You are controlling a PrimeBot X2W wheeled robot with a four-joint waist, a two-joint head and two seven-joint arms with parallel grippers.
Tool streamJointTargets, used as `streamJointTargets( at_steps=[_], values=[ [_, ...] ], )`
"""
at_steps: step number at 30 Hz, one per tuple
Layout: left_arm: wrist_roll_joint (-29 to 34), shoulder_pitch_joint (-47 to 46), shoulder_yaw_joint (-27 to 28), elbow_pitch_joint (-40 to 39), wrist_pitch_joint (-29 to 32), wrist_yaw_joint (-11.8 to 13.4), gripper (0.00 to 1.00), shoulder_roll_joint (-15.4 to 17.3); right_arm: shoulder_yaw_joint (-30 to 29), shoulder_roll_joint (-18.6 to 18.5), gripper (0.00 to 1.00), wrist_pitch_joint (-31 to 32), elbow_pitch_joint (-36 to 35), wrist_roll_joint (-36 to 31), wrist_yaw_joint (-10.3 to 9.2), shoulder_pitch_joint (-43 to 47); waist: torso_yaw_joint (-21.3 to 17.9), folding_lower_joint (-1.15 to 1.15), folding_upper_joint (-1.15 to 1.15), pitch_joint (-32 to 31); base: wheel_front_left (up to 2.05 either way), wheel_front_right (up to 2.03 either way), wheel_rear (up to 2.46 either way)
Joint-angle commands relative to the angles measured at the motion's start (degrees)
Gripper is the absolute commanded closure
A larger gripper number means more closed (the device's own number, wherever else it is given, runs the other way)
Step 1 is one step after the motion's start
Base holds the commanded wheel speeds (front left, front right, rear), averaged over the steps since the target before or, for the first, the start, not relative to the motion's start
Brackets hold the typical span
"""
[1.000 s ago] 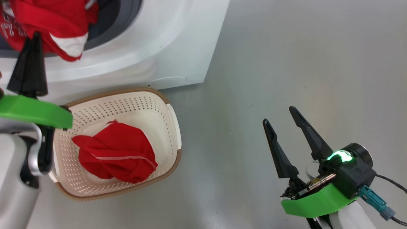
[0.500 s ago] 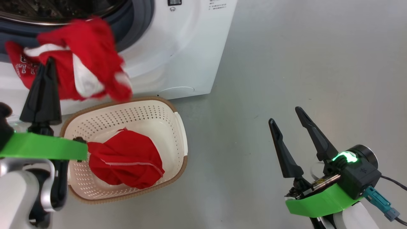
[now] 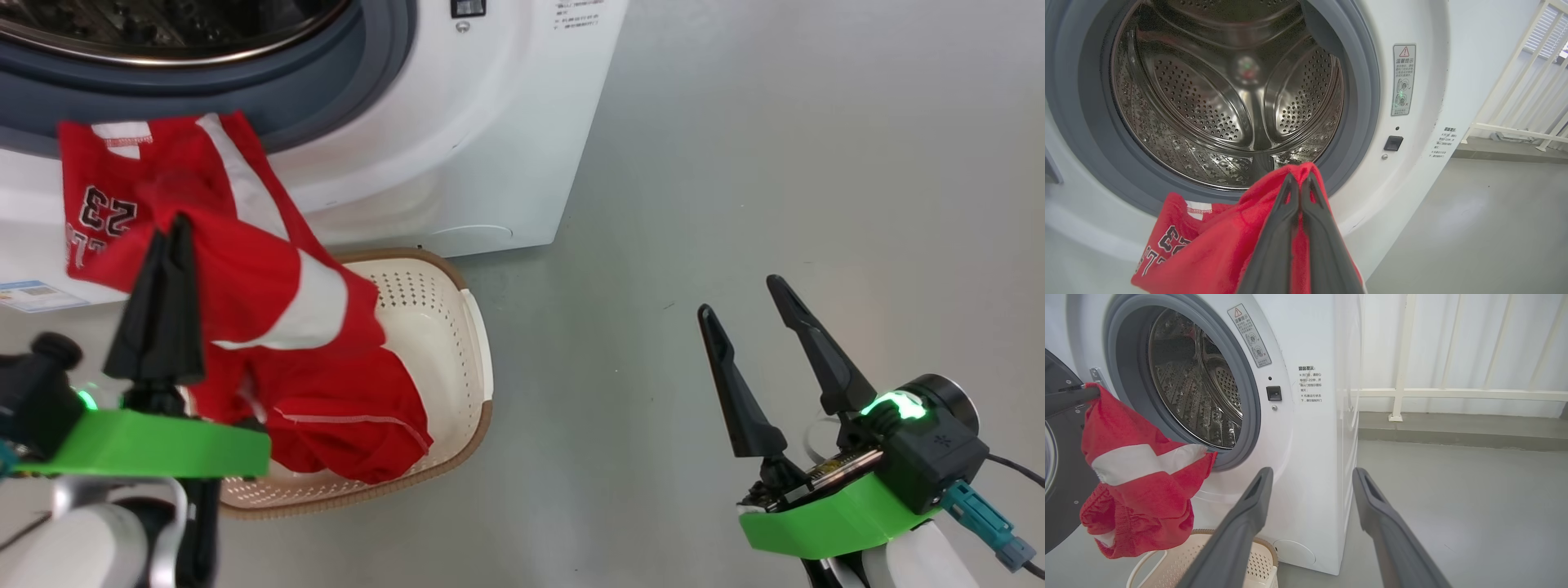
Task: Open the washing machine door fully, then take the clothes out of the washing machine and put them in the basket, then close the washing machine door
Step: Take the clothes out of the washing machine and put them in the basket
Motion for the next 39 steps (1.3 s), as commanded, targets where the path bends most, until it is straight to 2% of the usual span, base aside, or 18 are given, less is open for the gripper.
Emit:
streamJointTargets(
  at_steps=[1, 7, 14, 25, 39],
  values=[
    [-0.1, 0.1, 2.0, -1.3, -0.5, 0.4, 1.0, 1.2, 0.8, -0.2, 0.0, -0.4, -1.6, 0.3, 0.35, 0.5, 0.0, 0.0, 0.0, 0.1, 0.0, 0.0, 0.0],
    [-0.8, 1.3, 0.6, 1.0, -1.4, -0.3, 1.0, -0.5, 0.7, -0.2, 0.0, -0.4, -1.9, 0.5, 0.35, 0.5, -0.1, 0.0, 0.0, 0.5, 0.0, 0.0, 0.0],
    [-1.6, 1.3, -1.8, 8.0, -2.5, -2.9, 1.0, -2.9, 0.6, -0.2, 0.0, -0.4, -1.9, 0.6, 0.35, 0.5, -0.5, 0.0, 0.0, 0.7, 0.0, 0.0, 0.0],
    [-1.1, -1.2, -2.4, 24.1, -5.0, -6.3, 1.0, -6.3, 1.1, -0.2, 0.0, -0.4, -2.0, 0.7, 0.35, 0.5, -1.5, 0.0, 0.0, 2.8, 0.0, 0.0, 0.0],
    [1.3, -9.4, -2.8, 47.0, -5.7, -12.2, 1.0, -11.9, 2.8, -0.2, 0.0, -0.4, -2.1, 0.7, 0.35, -1.1, -2.7, 0.0, 0.0, 7.4, 0.0, 0.0, 0.0]
  ],
)
